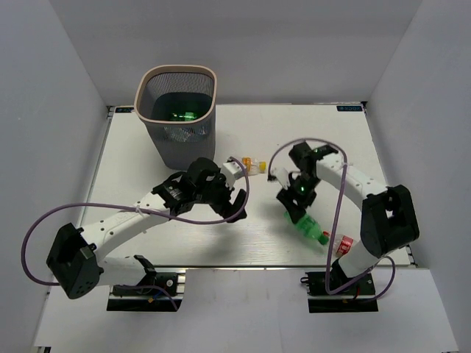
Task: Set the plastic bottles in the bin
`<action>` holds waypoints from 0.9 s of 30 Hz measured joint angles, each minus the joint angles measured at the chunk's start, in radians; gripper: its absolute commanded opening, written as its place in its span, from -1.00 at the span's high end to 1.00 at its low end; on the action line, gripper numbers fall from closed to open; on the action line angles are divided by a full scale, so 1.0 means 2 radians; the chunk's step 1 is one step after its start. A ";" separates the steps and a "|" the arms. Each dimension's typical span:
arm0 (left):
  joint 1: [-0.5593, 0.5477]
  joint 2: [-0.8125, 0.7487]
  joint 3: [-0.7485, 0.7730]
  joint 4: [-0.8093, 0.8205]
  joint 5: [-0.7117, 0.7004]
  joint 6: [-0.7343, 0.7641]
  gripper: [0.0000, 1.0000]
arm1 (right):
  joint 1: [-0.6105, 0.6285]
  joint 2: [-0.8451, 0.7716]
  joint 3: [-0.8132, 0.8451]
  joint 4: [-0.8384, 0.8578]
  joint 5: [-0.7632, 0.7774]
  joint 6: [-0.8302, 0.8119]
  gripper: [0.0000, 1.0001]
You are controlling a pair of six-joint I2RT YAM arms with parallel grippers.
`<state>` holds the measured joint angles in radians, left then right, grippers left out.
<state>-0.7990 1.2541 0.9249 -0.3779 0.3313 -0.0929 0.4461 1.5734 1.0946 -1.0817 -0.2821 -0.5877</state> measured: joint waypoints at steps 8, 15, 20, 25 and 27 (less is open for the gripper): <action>-0.022 -0.019 -0.051 -0.002 -0.002 -0.027 -0.99 | -0.017 0.054 0.332 0.018 0.001 -0.009 0.74; -0.040 -0.022 -0.063 0.010 -0.004 -0.044 -0.99 | -0.018 0.146 0.587 0.110 -0.003 0.035 0.87; -0.054 -0.006 -0.064 0.020 -0.004 -0.048 -0.99 | -0.006 0.141 0.552 0.301 -0.025 0.101 0.98; -0.065 0.021 -0.064 0.023 -0.005 -0.050 -0.99 | 0.023 0.156 0.544 0.486 -0.047 0.171 0.96; -0.068 0.028 -0.064 0.024 -0.005 -0.050 -0.99 | 0.032 0.167 0.558 0.542 -0.054 0.194 0.93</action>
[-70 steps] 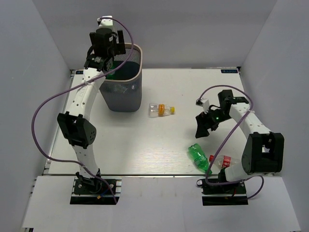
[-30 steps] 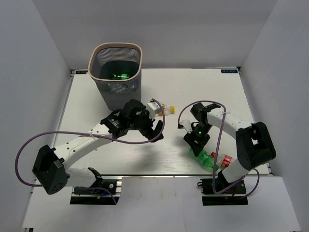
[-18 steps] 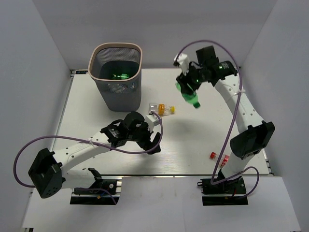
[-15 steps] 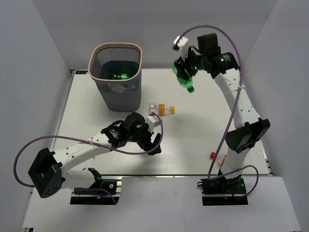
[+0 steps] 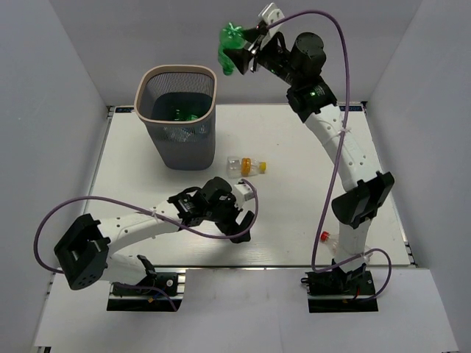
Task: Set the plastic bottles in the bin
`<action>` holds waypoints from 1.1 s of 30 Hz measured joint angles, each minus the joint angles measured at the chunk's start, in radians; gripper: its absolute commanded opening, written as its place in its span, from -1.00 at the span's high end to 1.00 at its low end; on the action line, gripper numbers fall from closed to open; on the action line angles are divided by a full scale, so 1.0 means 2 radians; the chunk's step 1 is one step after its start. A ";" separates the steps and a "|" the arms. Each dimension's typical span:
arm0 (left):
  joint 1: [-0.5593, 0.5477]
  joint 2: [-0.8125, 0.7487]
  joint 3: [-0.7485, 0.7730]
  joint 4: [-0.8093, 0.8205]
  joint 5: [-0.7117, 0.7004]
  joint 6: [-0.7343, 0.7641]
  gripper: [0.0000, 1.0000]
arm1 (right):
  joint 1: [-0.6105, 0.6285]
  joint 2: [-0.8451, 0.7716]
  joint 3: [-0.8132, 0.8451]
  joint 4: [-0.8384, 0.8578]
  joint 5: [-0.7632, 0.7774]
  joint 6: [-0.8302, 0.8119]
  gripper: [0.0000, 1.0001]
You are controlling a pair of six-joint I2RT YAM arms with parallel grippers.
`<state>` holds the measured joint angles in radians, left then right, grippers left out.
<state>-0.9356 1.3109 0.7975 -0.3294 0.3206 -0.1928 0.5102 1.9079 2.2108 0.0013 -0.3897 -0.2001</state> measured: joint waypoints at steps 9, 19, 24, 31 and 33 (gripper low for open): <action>-0.018 0.020 0.003 0.007 -0.022 -0.002 -0.99 | 0.036 0.052 0.039 0.159 -0.032 0.109 0.62; -0.021 0.072 0.073 -0.019 -0.130 0.069 -0.99 | 0.038 0.156 0.045 0.156 -0.072 0.214 -0.81; -0.021 0.094 0.100 -0.012 -0.189 0.123 -0.99 | 0.028 0.154 0.045 0.126 -0.078 0.212 -0.57; -0.014 0.150 0.145 0.050 -0.257 0.240 -0.99 | -0.059 0.025 -0.022 0.065 -0.032 0.179 1.00; -0.013 0.181 0.164 0.068 -0.270 0.276 -0.99 | -0.114 -0.019 -0.043 0.031 -0.027 0.170 1.00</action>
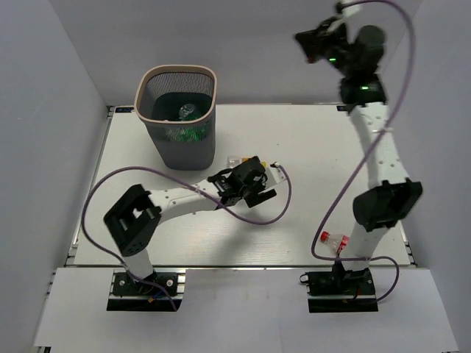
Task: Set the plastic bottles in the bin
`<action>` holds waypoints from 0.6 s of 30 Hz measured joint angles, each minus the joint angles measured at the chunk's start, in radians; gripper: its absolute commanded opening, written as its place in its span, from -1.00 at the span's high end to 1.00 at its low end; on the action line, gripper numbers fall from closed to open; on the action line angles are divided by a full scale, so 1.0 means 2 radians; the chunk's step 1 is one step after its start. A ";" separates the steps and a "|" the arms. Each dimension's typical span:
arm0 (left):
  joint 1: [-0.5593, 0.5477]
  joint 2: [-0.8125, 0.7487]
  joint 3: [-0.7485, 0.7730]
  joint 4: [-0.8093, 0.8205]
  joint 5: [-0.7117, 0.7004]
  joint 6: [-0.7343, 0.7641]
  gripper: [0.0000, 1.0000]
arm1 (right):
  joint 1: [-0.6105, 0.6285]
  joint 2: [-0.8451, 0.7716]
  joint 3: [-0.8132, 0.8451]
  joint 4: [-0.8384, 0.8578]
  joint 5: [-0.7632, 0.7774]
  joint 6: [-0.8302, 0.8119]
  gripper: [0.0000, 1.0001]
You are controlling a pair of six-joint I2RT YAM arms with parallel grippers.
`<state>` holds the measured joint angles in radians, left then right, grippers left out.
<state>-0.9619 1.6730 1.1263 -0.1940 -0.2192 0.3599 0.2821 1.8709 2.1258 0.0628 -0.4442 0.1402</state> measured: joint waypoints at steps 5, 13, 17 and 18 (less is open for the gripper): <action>0.010 0.086 0.046 0.029 -0.020 0.067 -0.99 | -0.146 -0.098 -0.112 -0.089 -0.010 -0.039 1.00; 0.046 0.159 0.110 0.023 -0.031 0.120 -0.99 | -0.209 -0.233 -0.441 -0.170 -0.046 -0.095 1.00; 0.063 0.185 0.162 0.012 -0.040 0.144 -0.99 | -0.221 -0.270 -0.499 -0.192 -0.062 -0.101 1.00; 0.067 0.192 0.173 0.011 -0.040 0.148 -0.99 | -0.224 -0.278 -0.504 -0.193 -0.066 -0.101 1.00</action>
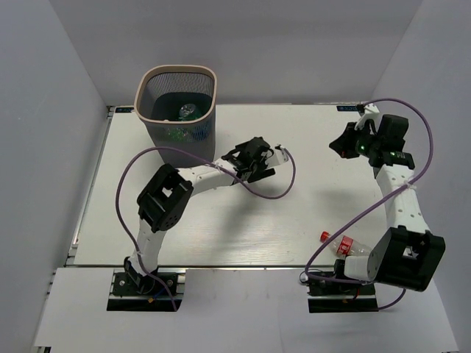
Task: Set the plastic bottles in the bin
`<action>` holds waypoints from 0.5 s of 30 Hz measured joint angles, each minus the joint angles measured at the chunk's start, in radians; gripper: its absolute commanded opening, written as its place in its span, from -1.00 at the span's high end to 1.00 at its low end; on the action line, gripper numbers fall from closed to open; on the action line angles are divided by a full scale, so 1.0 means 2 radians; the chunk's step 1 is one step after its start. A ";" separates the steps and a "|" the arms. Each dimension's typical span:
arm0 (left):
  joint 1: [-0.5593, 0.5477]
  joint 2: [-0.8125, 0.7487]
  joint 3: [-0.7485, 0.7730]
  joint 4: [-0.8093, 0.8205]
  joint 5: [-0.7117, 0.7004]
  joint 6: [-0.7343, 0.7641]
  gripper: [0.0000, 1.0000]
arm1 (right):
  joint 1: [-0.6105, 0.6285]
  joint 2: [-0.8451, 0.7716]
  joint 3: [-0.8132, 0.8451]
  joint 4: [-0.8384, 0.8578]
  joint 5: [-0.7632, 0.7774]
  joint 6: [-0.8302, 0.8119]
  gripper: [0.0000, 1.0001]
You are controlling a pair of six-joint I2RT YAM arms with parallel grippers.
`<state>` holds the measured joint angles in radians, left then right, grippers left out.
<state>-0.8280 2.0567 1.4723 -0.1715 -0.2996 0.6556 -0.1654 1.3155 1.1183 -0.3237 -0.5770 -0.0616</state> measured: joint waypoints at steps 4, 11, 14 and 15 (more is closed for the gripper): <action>0.015 0.021 0.015 -0.006 0.009 0.009 -0.99 | -0.013 -0.020 -0.003 -0.006 -0.011 -0.002 1.00; 0.031 0.035 0.013 -0.019 0.027 0.004 -0.77 | -0.037 -0.023 -0.003 -0.023 -0.024 -0.014 0.71; 0.037 0.036 0.013 -0.023 0.039 -0.002 -0.07 | -0.043 -0.023 -0.003 -0.027 -0.031 -0.014 0.68; 0.038 0.036 0.013 -0.024 0.042 -0.002 0.05 | -0.045 -0.023 -0.004 -0.028 -0.033 -0.014 0.68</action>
<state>-0.7521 2.1288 1.4986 -0.2188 -0.2150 0.6514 -0.2558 1.2694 1.1110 -0.3805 -0.6430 -0.0906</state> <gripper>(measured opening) 0.620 0.159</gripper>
